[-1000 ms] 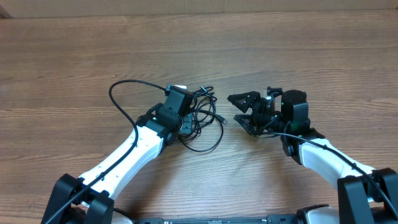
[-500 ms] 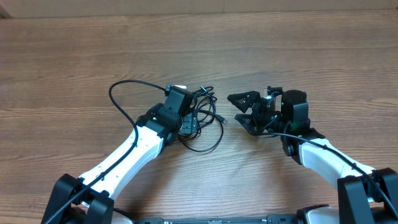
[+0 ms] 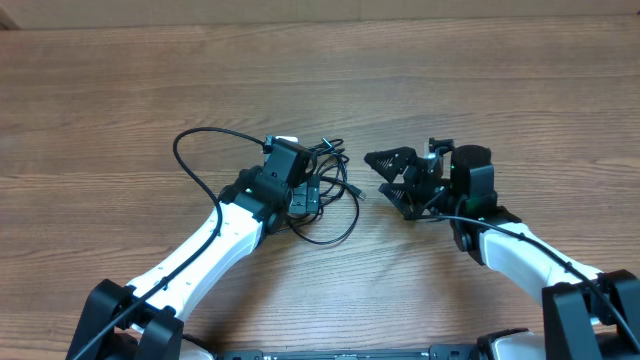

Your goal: Untangle cables

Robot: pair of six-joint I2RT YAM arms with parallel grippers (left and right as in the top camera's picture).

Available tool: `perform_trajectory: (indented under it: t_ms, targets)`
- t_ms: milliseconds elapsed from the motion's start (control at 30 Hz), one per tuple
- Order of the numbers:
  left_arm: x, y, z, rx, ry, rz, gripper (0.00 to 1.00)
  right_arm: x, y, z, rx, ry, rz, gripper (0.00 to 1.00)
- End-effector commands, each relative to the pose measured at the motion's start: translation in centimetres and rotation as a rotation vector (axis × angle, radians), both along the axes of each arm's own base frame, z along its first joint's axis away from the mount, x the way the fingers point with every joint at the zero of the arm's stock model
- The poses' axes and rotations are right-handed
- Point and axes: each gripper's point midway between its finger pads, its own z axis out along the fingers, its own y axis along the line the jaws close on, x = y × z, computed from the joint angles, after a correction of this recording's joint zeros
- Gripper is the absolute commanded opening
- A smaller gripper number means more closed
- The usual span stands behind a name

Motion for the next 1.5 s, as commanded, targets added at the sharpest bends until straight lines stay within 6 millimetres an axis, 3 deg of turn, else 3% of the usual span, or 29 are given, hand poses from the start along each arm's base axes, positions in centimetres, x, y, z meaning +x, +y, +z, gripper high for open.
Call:
perform_trajectory:
  t_ms: [0, 333, 567, 900, 1100, 1467]
  targets:
    - [0.6, 1.3, 0.0, 0.028, -0.014, 0.04, 1.0, 0.3, 0.7, 0.2, -0.041, -0.042, -0.002, 1.0]
    - [2.0, 5.0, -1.8, 0.008, 0.024, 0.188, 1.0, 0.1, 2.3, -0.5, -0.122, -0.068, -0.034, 1.0]
    - [4.2, 1.3, -1.9, 0.009, -0.046, -0.118, 1.0, 0.2, 2.2, -0.7, -0.134, -0.071, -0.048, 1.0]
    - [5.6, 0.5, -1.0, 0.036, -0.122, -0.195, 1.0, 0.4, 1.9, -0.9, -0.159, -0.079, -0.06, 1.0]
    - [6.6, -0.5, -1.2, 0.111, -0.173, -0.328, 1.0, 0.4, 1.8, -1.1, -0.166, -0.071, -0.064, 1.0]
    - [6.2, -2.5, -3.2, 0.202, -0.166, -0.5, 1.0, 0.5, 1.6, -1.2, -0.174, -0.072, -0.077, 1.0]
